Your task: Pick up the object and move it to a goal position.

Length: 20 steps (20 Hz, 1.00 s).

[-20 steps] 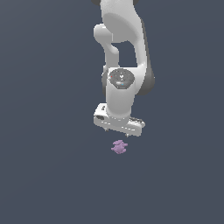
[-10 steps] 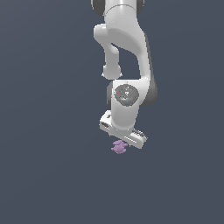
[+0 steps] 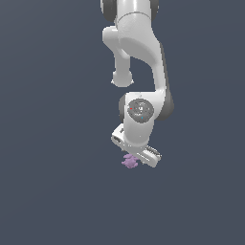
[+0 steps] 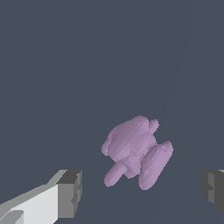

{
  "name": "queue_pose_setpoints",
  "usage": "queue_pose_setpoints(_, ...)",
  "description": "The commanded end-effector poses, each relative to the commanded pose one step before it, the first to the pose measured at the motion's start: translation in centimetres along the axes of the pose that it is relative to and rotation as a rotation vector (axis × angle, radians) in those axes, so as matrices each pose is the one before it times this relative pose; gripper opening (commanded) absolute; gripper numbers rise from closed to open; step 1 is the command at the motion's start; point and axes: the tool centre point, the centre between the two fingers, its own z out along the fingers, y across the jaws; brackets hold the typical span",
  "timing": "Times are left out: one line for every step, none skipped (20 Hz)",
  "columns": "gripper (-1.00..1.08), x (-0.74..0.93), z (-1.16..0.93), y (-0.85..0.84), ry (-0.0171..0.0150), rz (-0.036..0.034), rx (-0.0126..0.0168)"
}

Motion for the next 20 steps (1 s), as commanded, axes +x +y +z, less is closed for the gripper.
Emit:
queue_pose_setpoints(1.0,0.002,0.001,0.001,0.0,0.00011,0.0)
queue_pose_setpoints(1.0,-0.002,0.042,-0.002,0.0,0.0,0.0)
queue_pose_setpoints(1.0,-0.006,0.125,-0.006,0.0,0.0,0.0)
queue_pose_setpoints(1.0,-0.01,0.207,-0.01,0.0,0.0,0.0)
queue_pose_setpoints(1.0,0.014,0.286,0.025,0.00002,0.00069,0.00003)
queue_pose_setpoints(1.0,-0.02,0.37,-0.016,0.0,0.0,0.0)
queue_pose_setpoints(1.0,0.003,0.448,0.02,0.00002,0.00069,0.00003)
queue_pose_setpoints(1.0,-0.003,0.526,0.018,0.00002,0.00069,0.00003)
queue_pose_setpoints(1.0,-0.039,0.604,-0.021,0.0,0.0,0.0)
queue_pose_setpoints(1.0,-0.001,0.622,0.033,0.00004,0.00098,0.00004)
queue_pose_setpoints(1.0,-0.006,0.537,0.02,0.00003,0.00069,0.00002)
queue_pose_setpoints(1.0,-0.027,0.451,-0.017,0.0,0.0,0.0)
queue_pose_setpoints(1.0,0.012,0.359,0.02,0.00003,0.00069,0.00003)
queue_pose_setpoints(1.0,-0.006,0.273,-0.018,0.0,0.0,0.0)
queue_pose_setpoints(1.0,0.007,0.184,-0.02,0.0,0.0,0.0)
queue_pose_setpoints(1.0,0.02,0.094,-0.023,0.0,0.0,0.0)
queue_pose_setpoints(1.0,0.033,0.005,-0.025,0.0,0.0,0.0)
queue_pose_setpoints(1.0,0.036,-0.06,-0.022,0.0,0.0,0.0)
queue_pose_setpoints(1.0,0.012,-0.028,-0.007,0.0,0.0,0.0)
queue_pose_setpoints(-1.0,0.0,0.0,0.0,0.0,0.0,0.0)
